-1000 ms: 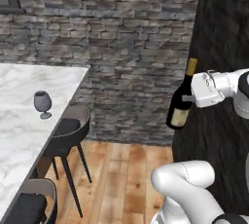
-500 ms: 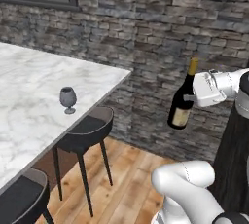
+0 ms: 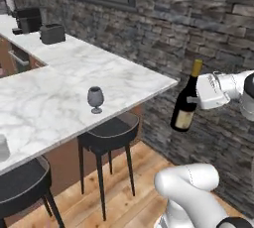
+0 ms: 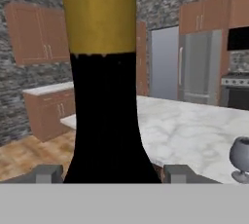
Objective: There is a wine glass and glass cup on the dining counter. Place the wine bottle next to the wine glass and the juice bottle next to the glass cup.
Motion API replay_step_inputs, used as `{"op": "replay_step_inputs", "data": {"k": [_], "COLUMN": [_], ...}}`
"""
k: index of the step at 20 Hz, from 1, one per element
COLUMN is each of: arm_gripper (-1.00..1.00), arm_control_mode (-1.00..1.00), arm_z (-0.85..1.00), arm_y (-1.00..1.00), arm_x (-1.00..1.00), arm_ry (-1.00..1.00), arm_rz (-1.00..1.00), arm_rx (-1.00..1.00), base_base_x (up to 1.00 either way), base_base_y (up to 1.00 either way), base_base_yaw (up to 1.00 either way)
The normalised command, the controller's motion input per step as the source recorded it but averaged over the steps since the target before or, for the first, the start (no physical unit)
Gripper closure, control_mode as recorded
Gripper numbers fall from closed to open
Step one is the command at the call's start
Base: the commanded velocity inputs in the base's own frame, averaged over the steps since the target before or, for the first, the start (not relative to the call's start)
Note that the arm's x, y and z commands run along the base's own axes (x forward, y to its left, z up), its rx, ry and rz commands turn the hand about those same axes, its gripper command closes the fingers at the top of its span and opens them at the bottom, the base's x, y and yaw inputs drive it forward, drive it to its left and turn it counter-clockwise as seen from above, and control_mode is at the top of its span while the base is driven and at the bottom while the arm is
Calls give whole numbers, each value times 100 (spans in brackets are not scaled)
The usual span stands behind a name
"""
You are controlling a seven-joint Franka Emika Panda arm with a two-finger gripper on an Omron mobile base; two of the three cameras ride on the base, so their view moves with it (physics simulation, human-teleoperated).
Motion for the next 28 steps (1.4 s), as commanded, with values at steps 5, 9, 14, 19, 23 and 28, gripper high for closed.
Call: {"op": "replay_step_inputs", "data": {"k": [5, 9, 14, 19, 23, 28], "arm_gripper": [100, 100, 100, 100, 100, 100], "arm_control_mode": [100, 100, 100, 100, 100, 100], "arm_z": [0, 0, 0, 0, 0, 0], "arm_y": [0, 0, 0, 0, 0, 0], "arm_x": [0, 0, 0, 0, 0, 0], "arm_ry": [0, 0, 0, 0, 0, 0], "arm_rz": [0, 0, 0, 0, 0, 0], "arm_rx": [0, 0, 0, 0, 0, 0], "base_base_x": [31, 37, 63, 77, 70, 19], "base_base_y": [-70, -74, -65, -23, -3, 0], "base_base_yaw": [59, 56, 46, 22, 14, 6]}}
